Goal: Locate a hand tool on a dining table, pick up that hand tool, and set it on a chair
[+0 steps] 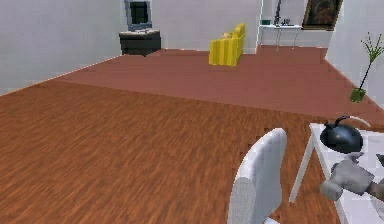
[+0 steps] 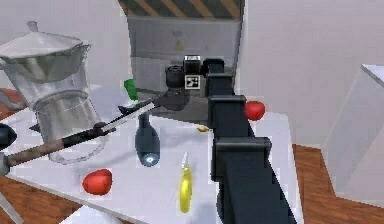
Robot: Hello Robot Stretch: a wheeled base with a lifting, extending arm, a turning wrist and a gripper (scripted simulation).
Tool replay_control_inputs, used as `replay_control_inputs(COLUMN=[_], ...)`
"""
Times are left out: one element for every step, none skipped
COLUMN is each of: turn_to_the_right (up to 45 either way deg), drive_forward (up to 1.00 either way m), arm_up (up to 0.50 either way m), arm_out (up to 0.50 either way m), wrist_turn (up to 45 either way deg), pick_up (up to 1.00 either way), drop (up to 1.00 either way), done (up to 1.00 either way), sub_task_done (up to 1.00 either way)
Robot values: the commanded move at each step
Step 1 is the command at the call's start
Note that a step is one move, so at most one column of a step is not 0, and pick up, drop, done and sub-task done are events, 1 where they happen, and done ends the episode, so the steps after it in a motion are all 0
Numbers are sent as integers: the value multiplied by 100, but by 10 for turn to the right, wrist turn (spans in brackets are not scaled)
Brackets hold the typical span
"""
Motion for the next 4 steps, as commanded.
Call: replay_control_inputs(turn_to_the_right=[0,0,0,0], drive_forward=[0,0,0,20], arm_up=[0,0,0,0], arm_out=[0,0,-30,0], wrist_turn=[-450,-120,0,0], pick_up=[0,0,0,0], drop=[0,0,0,0], done=[0,0,0,0], sub_task_done=[0,0,0,0])
